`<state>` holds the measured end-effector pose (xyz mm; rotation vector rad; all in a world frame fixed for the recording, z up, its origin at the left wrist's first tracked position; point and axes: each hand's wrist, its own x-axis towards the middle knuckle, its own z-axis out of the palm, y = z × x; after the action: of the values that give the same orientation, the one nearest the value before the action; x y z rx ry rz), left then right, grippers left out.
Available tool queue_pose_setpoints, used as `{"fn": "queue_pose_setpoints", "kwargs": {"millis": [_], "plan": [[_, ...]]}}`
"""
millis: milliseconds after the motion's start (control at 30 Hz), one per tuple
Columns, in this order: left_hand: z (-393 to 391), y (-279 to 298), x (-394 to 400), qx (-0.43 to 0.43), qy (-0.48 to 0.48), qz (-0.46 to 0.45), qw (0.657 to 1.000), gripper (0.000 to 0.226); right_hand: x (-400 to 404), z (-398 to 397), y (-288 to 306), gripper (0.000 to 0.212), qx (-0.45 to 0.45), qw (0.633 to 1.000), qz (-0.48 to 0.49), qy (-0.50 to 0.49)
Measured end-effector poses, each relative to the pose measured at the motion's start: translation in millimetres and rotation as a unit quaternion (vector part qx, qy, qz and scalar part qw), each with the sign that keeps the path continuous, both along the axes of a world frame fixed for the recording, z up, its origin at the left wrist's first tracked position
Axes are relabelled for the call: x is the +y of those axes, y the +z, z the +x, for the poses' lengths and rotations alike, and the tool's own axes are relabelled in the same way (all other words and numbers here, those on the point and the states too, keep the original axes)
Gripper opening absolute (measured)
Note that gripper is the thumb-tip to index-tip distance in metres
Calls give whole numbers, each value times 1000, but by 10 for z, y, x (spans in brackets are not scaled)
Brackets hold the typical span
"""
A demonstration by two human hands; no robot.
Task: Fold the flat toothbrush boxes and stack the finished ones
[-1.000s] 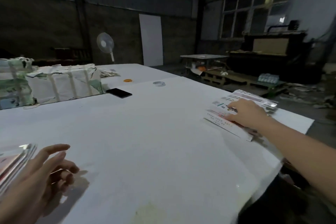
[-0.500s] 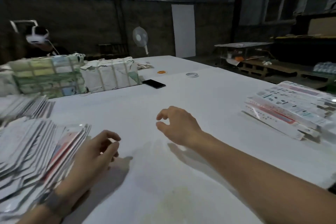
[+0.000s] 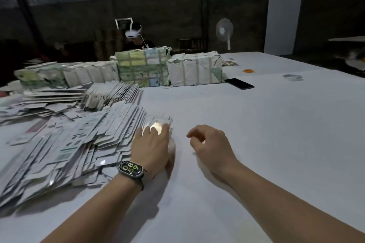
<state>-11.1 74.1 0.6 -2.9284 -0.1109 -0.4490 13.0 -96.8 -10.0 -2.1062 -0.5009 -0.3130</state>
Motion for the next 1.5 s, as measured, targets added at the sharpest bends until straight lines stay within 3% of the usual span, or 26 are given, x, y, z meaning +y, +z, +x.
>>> {"fn": "queue_pose_setpoints", "kwargs": {"millis": [133, 333, 467, 533, 633, 733, 867, 967, 1100, 1167, 1233, 1367, 1500], "plan": [[-27, 11, -80, -48, -82, -34, 995, 26, 3, 42, -11, 23, 15, 999, 45, -2], [-39, 109, -144, -97, -166, -104, 976, 43, 6, 73, 4, 19, 10, 994, 109, 3], [-90, 177, -173, -167, -206, -110, 958, 32, 10, 116, -6, 12, 37, 988, 151, -5], [-136, 283, -171, -258, -253, -122, 924, 32, 14, 121, 4, 16, 43, 983, 178, -2], [-203, 395, -225, -372, -363, -129, 844, 27, 26, 85, 35, 30, 57, 968, 239, 44], [-275, 348, -362, -392, -434, -167, 794, 22, 26, -15, 59, 38, 6, 967, 226, 116], [-267, 323, -397, -392, -417, -301, 763, 31, 51, -103, 87, 27, 9, 931, 310, 195], [-266, 321, -376, -326, -354, -441, 757, 31, 86, -125, 116, 15, 14, 917, 347, 197], [-242, 287, -363, -190, -314, -671, 645, 25, 108, -138, 107, 12, 36, 925, 343, 160], [-242, 277, -353, -142, -287, -728, 606, 24, 101, -128, 121, 11, 44, 924, 356, 135], [-255, 239, -354, -60, -243, -789, 562, 36, 84, -114, 130, 12, 63, 924, 356, 126], [-253, 152, -384, 66, -168, -876, 447, 59, 56, -91, 72, 17, 53, 954, 273, 111], [-221, 118, -395, 104, -160, -898, 396, 70, 68, -52, 59, 23, 1, 977, 194, 89]]}}
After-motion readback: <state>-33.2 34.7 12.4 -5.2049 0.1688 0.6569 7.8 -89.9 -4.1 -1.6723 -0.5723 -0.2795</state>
